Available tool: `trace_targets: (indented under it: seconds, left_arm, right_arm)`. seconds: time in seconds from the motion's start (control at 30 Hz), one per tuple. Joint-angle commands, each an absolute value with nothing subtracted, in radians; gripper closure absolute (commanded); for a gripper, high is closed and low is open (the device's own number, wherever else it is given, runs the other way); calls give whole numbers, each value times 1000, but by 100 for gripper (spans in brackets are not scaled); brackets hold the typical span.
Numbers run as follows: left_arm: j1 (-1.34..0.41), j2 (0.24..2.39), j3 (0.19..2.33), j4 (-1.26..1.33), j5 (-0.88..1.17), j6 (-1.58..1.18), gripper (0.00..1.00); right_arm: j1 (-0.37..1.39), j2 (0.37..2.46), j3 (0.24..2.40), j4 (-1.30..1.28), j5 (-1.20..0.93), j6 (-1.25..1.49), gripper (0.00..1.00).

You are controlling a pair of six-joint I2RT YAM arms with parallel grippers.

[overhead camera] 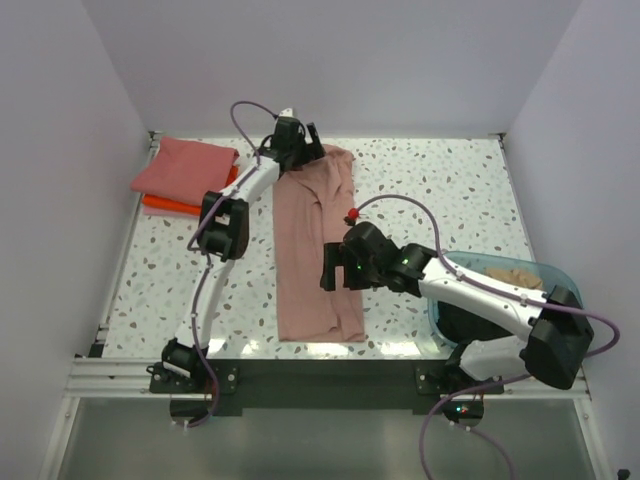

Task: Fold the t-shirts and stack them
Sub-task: Fold the tshirt

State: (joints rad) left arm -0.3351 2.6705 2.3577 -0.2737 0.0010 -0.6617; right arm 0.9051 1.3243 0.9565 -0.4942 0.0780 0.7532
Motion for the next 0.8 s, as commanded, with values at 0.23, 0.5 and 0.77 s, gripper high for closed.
trace_targets:
  seconds: [0.23,0.5,0.77]
  left_arm:
    - [-344,2419,2327,-291,83,-623,0]
    - [-377,1972,2012,-423,80,-560,0]
    - [-402,1364,1021,-319,-20,-667,0]
  right_arm:
    - [881,1197,947,-609,196,738,1]
    - [879,1132,787,-387,-133,727,1]
    - [885,1310,761,-344,-179,654,1]
